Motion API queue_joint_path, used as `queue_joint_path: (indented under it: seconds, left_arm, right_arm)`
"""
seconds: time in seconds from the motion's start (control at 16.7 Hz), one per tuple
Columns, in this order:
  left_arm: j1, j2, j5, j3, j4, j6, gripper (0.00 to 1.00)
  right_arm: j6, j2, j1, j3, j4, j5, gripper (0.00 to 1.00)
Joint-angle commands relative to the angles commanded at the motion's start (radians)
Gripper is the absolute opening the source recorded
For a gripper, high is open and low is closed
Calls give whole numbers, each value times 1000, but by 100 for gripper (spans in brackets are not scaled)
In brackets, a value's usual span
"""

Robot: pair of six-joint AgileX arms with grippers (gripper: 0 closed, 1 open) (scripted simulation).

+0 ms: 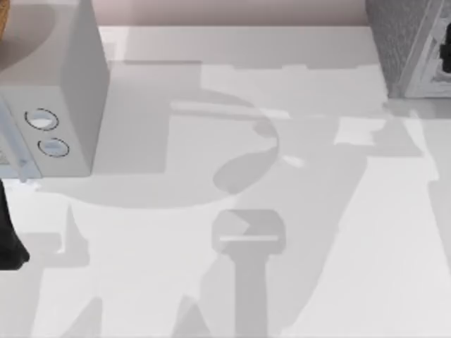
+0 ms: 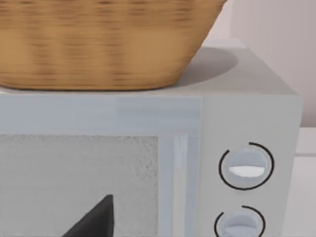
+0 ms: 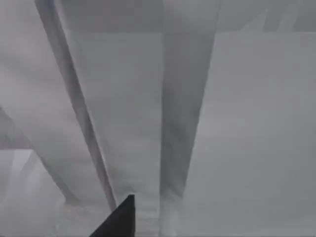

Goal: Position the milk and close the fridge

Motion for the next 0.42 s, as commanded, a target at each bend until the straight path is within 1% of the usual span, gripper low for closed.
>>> queue_joint_path:
  seconds: [0.24, 0.42]
  left_arm:
    - [0, 0, 0, 0, 0, 0, 100]
    - [0, 0, 0, 0, 0, 0, 100]
  right_arm:
    - [0, 133, 1, 186, -37, 3, 100]
    - [-1, 173, 1, 238, -47, 4, 100]
